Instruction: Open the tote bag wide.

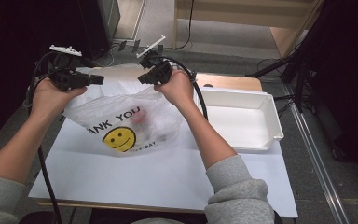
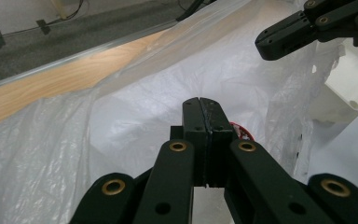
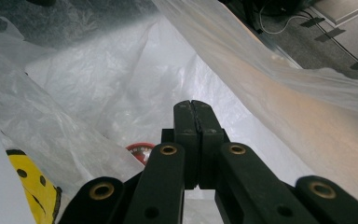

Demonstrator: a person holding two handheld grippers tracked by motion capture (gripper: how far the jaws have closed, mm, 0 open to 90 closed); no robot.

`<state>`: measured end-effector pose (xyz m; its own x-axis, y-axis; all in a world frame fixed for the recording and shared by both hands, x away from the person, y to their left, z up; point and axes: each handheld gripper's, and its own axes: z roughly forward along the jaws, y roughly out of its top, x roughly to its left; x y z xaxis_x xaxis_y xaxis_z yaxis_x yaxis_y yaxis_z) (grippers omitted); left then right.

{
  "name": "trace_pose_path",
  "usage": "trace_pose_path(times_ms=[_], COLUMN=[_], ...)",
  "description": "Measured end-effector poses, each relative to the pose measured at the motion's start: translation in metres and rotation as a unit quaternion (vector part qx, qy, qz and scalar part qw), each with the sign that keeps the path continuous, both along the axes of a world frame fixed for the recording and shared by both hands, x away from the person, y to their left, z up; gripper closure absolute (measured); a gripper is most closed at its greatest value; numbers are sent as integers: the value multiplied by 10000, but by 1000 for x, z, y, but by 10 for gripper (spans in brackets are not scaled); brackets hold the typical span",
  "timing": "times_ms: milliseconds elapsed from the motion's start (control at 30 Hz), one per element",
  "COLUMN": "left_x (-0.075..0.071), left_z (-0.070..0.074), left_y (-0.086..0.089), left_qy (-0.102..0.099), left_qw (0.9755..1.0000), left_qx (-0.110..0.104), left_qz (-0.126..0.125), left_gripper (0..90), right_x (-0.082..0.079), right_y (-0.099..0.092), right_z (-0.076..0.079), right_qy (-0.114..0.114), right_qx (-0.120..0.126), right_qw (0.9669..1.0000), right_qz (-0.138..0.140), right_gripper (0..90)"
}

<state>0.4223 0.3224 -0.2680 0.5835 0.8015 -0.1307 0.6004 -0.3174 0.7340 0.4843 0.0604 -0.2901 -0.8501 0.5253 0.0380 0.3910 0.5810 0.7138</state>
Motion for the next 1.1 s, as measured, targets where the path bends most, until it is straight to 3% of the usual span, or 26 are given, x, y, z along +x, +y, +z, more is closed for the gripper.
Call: trace_pose_path(times_ms=[100,200,367,500,700,1100], left_x=[0,0,-1,-3,-6,-8], left_z=[-1,-5,-11,-24,-33,-54], left_y=[-1,0,2,6,7,9], left_qy=[22,57,74,111,151,341], left_qw=[10000,9999,9999,9993,9992,9990], left_qx=[25,-109,-143,-316,-311,-188], left_qz=[-23,-13,40,154,190,235], left_gripper=[900,900,900,900,900,899], right_x=[0,1,1,-2,-6,-14], right_y=[-2,-7,-12,-15,-18,-35], right_z=[-3,-9,-18,-24,-31,-48], right_qy=[-18,26,67,-17,2,161], right_qx=[-91,-17,71,392,460,336], right_qw=[10000,9999,9999,9991,9986,9986], right_qz=[-33,-113,-106,-167,-245,-380], right_gripper=[900,900,900,900,900,900])
